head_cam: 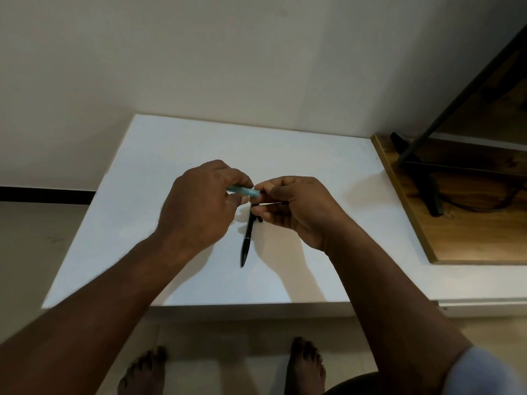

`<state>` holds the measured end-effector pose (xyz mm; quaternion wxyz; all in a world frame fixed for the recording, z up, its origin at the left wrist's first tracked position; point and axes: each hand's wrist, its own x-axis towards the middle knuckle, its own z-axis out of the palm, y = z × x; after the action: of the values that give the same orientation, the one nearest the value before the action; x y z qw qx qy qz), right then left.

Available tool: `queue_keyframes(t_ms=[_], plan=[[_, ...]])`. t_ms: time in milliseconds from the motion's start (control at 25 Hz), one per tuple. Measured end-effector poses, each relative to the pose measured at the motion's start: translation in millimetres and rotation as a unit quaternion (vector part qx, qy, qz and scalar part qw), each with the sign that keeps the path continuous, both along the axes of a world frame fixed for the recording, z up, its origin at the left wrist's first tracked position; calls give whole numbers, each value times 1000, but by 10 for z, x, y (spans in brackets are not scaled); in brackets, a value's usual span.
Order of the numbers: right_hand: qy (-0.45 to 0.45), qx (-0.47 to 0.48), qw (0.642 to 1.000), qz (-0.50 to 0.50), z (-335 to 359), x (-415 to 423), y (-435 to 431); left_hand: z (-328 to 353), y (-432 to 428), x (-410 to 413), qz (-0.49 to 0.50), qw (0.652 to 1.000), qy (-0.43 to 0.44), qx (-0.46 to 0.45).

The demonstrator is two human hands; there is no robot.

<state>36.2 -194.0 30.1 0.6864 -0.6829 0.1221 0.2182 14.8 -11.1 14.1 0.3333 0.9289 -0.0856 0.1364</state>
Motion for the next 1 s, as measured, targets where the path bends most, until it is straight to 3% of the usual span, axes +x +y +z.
queue_keyframes(t_ms=[480, 1000], plan=[[34, 60, 998, 10, -5, -11, -2, 44, 44, 31, 2, 999, -34, 31], [36, 64, 997, 8, -8, -5, 2, 51, 53, 22, -2, 996, -72, 60]])
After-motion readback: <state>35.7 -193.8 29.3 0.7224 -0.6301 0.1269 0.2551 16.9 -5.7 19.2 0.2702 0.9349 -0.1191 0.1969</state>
